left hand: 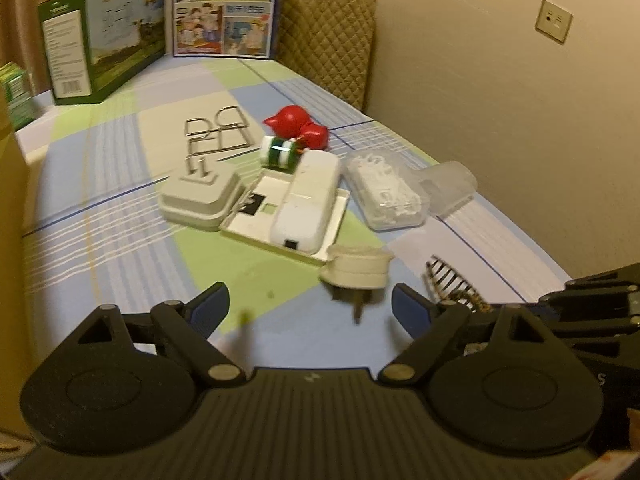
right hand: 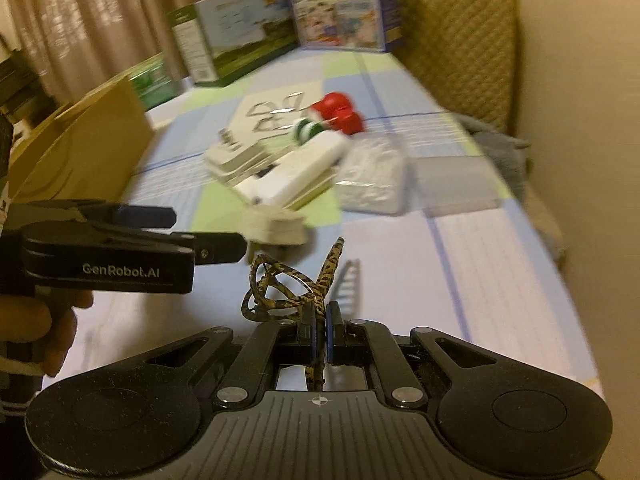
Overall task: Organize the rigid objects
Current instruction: 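Grasp the round white plug with the left gripper while the right gripper holds the hair clip, then carry both items to the cardboard box and open both grippers inside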
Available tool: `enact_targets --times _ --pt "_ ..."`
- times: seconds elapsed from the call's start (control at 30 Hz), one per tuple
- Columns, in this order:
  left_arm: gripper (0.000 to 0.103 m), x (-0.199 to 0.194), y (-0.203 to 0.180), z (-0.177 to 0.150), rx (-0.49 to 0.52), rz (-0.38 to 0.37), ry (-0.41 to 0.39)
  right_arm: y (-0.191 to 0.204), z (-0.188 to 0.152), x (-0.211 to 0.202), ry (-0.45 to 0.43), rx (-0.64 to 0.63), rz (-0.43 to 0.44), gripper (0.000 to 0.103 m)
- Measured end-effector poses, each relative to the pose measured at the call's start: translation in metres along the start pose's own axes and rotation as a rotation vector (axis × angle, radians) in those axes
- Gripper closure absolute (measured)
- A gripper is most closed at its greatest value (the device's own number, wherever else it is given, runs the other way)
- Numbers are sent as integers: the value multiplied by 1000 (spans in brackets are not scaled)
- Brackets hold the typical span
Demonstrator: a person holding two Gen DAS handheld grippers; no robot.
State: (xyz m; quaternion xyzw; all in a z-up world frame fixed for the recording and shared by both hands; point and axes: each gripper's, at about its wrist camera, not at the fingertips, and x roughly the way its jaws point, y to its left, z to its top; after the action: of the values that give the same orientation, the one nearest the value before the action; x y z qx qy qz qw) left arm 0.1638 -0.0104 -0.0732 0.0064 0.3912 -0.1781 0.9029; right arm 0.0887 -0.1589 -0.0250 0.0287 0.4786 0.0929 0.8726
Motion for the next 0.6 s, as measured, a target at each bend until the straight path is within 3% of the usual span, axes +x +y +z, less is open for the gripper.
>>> enact_targets --times 0.23,0.6 --pt "47 24 -11 8 26 -39 18 -12 5 1 -28 68 -84 102" --pt "64 37 -24 16 64 -35 30 -17 7 3 -43 105 -104 102"
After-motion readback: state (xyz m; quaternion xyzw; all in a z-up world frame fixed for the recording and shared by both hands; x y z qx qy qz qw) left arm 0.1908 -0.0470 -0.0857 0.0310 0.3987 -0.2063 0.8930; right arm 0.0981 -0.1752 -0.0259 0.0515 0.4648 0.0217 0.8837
